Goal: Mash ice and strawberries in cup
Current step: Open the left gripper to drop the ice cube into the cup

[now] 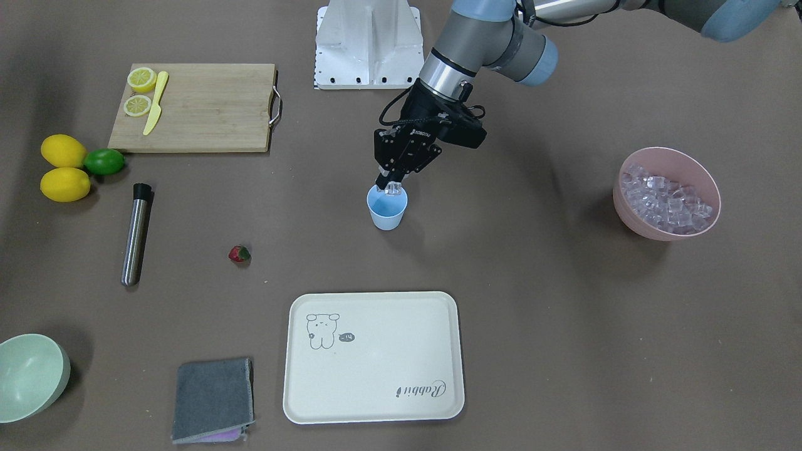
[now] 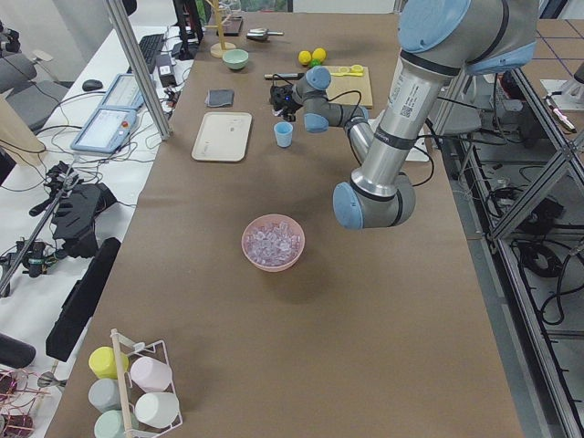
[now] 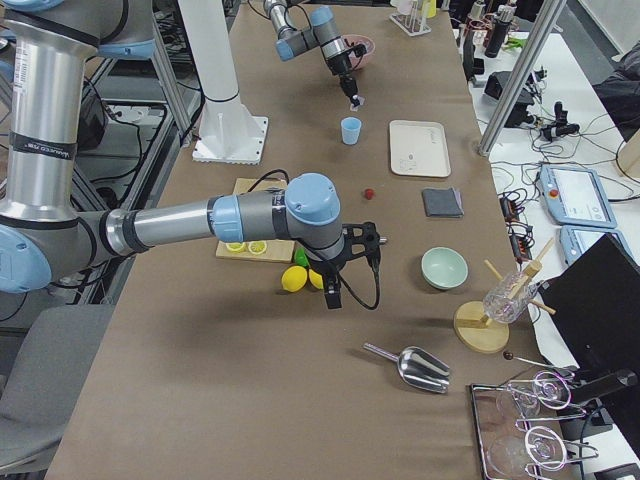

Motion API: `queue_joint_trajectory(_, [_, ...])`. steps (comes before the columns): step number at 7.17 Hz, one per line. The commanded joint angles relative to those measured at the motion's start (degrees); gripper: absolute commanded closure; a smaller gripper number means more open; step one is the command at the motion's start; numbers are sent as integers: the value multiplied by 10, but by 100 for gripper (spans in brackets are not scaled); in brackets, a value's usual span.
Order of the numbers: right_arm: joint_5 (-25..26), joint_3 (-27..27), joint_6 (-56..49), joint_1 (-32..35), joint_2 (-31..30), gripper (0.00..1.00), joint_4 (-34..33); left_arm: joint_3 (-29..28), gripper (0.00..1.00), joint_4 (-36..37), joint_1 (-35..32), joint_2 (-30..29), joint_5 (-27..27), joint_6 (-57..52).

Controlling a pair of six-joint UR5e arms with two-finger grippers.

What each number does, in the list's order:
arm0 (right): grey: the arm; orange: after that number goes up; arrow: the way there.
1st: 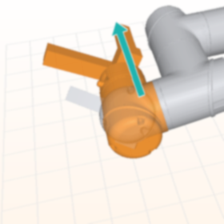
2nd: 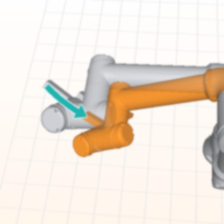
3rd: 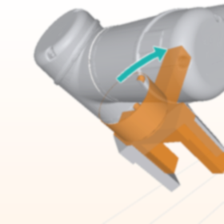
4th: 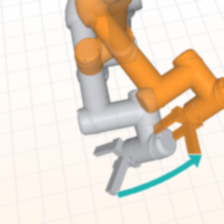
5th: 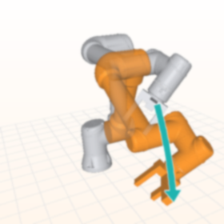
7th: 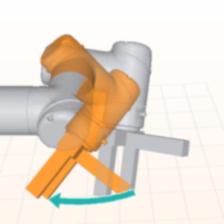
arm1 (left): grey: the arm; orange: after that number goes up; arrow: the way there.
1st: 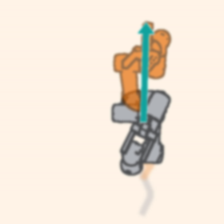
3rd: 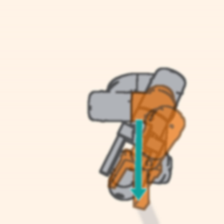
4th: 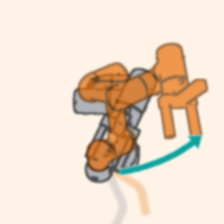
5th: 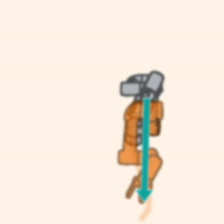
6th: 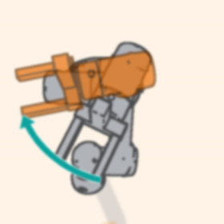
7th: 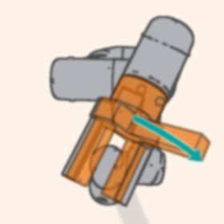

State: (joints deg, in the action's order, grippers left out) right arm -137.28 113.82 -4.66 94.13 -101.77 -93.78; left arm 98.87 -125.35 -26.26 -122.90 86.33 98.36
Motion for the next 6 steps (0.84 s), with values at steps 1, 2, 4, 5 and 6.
queue_joint_trajectory(1, [0,0,0,0,0,0,0,-14,100,0,6,-1,-11,0])
queue_joint_trajectory(2, [0,0,0,0,0,0,0,-14,100,1,9,2,-12,-1])
queue_joint_trajectory(4, [0,0,0,0,0,0,0,-14,100,1,17,-1,-20,-1])
queue_joint_trajectory(5, [0,0,0,0,0,0,0,-13,100,1,16,0,-20,-1])
queue_joint_trajectory(6, [0,0,0,0,0,0,0,-13,21,1,16,1,-20,-5])
